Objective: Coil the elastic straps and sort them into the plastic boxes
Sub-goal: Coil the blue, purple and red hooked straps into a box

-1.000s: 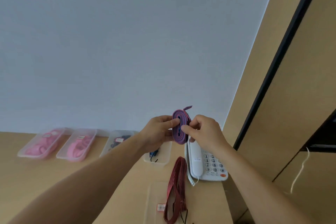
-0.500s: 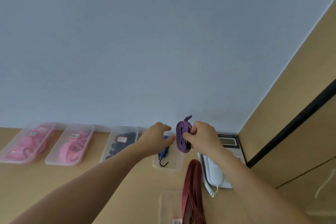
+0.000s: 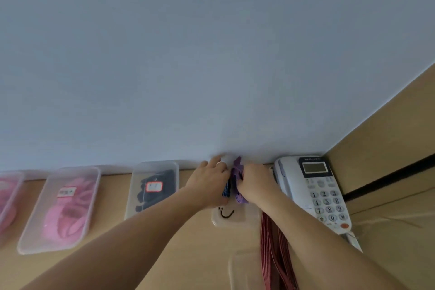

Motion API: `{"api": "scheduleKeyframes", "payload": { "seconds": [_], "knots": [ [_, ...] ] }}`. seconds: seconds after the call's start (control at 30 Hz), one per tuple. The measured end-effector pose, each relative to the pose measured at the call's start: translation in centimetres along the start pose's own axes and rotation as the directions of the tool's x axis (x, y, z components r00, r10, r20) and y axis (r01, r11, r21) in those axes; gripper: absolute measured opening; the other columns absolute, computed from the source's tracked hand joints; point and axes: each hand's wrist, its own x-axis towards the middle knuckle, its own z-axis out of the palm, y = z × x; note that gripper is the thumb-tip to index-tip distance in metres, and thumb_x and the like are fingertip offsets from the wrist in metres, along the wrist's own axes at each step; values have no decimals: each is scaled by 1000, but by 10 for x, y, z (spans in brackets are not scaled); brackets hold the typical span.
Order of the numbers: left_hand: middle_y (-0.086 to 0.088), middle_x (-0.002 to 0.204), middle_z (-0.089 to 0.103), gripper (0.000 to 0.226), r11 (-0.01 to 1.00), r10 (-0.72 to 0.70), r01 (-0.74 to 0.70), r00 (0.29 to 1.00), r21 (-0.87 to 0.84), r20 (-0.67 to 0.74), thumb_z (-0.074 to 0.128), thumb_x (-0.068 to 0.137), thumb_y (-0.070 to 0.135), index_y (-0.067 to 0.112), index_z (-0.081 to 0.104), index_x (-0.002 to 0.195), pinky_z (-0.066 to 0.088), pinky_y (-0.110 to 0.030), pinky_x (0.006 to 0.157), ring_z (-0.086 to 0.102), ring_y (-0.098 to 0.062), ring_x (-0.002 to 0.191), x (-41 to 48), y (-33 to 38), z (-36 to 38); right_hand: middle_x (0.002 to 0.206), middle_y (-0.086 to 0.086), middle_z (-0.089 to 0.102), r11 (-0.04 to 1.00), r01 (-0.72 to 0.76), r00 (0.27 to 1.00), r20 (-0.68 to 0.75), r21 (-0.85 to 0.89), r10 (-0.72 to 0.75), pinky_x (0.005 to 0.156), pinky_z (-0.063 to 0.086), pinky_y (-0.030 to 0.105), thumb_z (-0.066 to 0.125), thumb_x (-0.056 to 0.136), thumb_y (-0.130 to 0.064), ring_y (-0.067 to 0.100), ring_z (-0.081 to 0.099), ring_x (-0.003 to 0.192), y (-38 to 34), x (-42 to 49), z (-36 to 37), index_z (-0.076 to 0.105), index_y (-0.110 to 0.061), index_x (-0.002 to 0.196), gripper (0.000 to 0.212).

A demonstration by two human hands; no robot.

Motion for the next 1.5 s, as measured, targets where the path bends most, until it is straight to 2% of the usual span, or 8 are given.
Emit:
{"api": "scheduleKeyframes", "payload": {
  "seconds": [0.17,0.3,0.5,0.63,0.93,1.13,1.3,1.5],
  "knots": [
    [-2,126,53,56,999,26,-26,1000,19,-2,66,76,47,18,55,123,37,-39,101,38,-27,125,2,-3,4,97,3,65,986,35,999,-16,-165,-38,54,36,27,55,90,-9,17,60,73,-7,3,18,60,-17,108,21],
    [-4,129,51,54,999,23,-23,1000,32,8,64,79,42,16,53,125,35,-41,102,35,-31,127,4,-2,4,119,8,50,982,22,999,-23,-189,-26,59,36,29,56,93,-13,23,63,86,-6,2,26,57,-14,113,20],
    [-3,138,43,71,1000,-3,3,1000,-28,-3,62,79,44,20,37,141,31,-42,107,27,-32,135,1,-3,13,118,4,51,957,133,980,-107,-259,-165,73,41,31,63,88,-34,24,54,97,12,-5,25,63,-16,108,28],
    [-4,151,31,87,1000,-5,6,999,-25,41,60,82,47,26,17,154,24,-46,114,15,-35,143,1,-3,15,118,2,62,949,246,934,-214,-195,-286,83,52,37,70,78,-19,26,57,100,24,-17,25,71,-13,103,26],
    [-3,153,30,86,999,-37,39,997,-25,65,61,81,46,27,19,153,24,-44,115,14,-33,144,1,2,8,136,0,49,971,208,957,-181,-119,-228,95,46,38,59,86,-22,26,43,122,33,-32,20,68,-20,112,28],
    [-2,153,33,74,984,-119,113,992,-138,-36,57,85,37,21,29,151,22,-39,115,18,-28,144,-7,16,-18,137,3,50,982,187,961,-209,-1,-183,97,43,37,61,85,-17,27,42,127,48,-52,1,63,-15,119,34],
    [0,147,44,57,945,-132,92,985,-315,-109,56,88,30,20,46,143,31,-40,113,30,-25,139,-20,62,-39,119,2,58,980,161,965,-227,119,-131,86,49,36,56,90,-18,23,57,108,65,-81,-10,60,-16,123,33],
    [-2,135,59,43,848,-243,200,970,-490,-25,58,93,24,15,57,135,35,-25,104,52,-18,125,-54,121,-26,103,-3,68,975,60,998,-15,212,-58,82,50,30,56,93,-30,17,64,96,98,-130,-5,63,-21,115,25]
  ]
}}
